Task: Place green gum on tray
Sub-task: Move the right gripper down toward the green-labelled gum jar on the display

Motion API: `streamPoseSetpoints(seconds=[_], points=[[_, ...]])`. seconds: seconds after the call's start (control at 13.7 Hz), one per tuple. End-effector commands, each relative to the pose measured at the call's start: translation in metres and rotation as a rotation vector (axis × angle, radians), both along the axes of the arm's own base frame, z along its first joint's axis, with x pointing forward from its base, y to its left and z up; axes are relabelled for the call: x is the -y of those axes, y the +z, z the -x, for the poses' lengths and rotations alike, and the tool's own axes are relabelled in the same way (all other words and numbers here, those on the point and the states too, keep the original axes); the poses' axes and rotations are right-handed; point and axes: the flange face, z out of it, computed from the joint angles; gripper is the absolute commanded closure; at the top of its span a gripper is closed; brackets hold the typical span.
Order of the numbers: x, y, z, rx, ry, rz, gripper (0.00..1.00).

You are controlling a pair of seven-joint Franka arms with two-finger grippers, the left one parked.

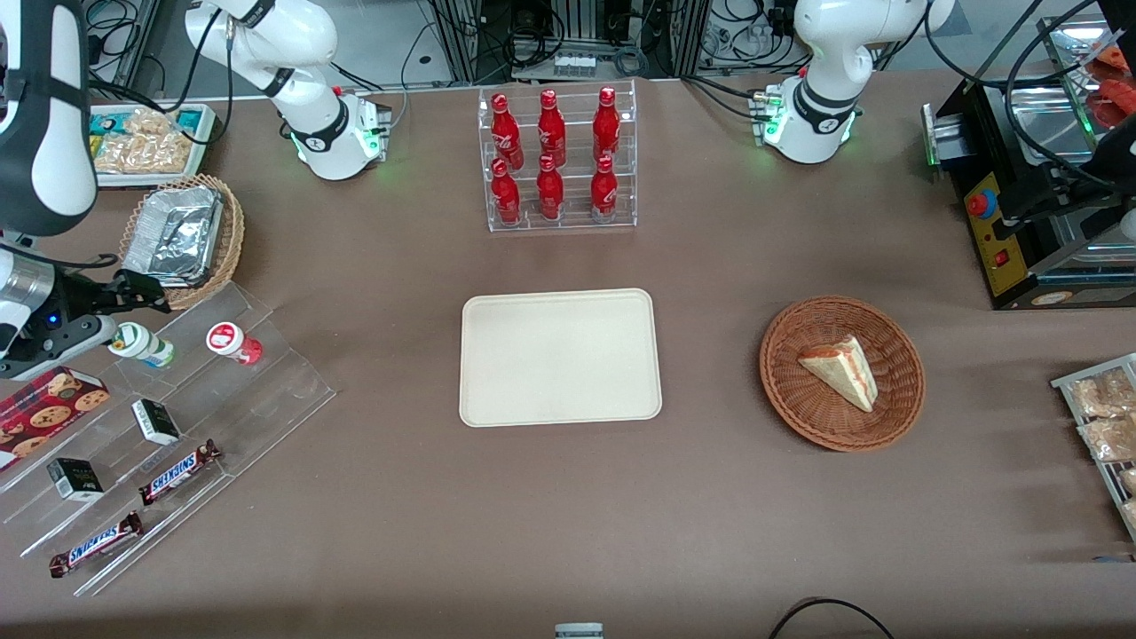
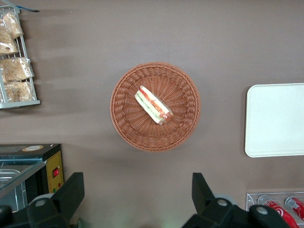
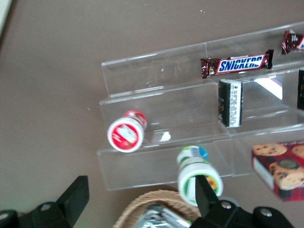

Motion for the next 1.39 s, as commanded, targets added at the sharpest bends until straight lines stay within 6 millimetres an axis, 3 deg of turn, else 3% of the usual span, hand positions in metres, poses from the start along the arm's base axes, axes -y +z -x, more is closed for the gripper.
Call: streamPoseSetpoints(seconds=[0.0,0.37,0.66,1.32], points=[[0.030,-0.021,-0.001,0.018,0.144,-0.027,0.01],[0.060,-0.049,-0.001,0.046,0.185,-0.021,0.01],[0.070,-0.064,-0.002,0.044,0.168,-0.020,0.01],[0.067,-0.089,0.016,0.059,0.150,-0.012,0.01]])
